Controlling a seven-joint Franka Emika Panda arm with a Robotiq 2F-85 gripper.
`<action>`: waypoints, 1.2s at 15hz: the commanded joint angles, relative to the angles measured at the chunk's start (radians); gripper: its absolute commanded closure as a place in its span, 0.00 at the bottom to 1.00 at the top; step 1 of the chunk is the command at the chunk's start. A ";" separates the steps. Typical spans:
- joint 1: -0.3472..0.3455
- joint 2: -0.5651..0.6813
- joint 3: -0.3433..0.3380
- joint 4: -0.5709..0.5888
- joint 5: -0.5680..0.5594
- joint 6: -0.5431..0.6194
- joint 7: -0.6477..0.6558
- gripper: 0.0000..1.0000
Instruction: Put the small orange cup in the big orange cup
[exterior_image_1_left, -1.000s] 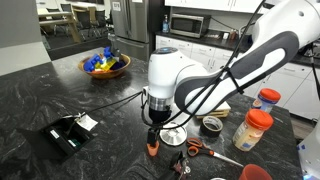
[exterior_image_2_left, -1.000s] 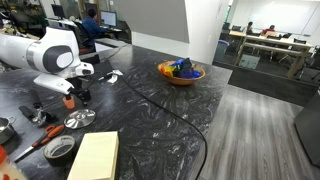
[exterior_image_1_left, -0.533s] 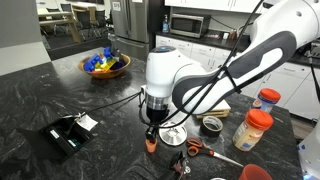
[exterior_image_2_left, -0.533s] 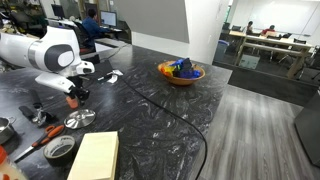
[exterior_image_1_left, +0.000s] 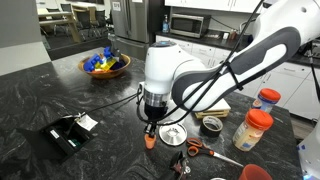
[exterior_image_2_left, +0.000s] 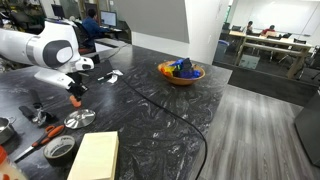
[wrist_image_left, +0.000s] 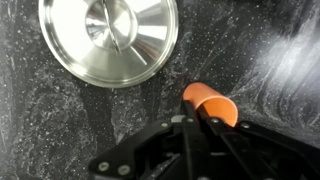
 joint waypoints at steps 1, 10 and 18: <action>0.004 -0.040 -0.006 -0.018 0.012 -0.024 -0.006 0.99; 0.001 -0.299 0.001 -0.132 0.001 -0.198 0.093 0.99; -0.012 -0.506 0.017 -0.312 0.043 -0.216 0.187 0.99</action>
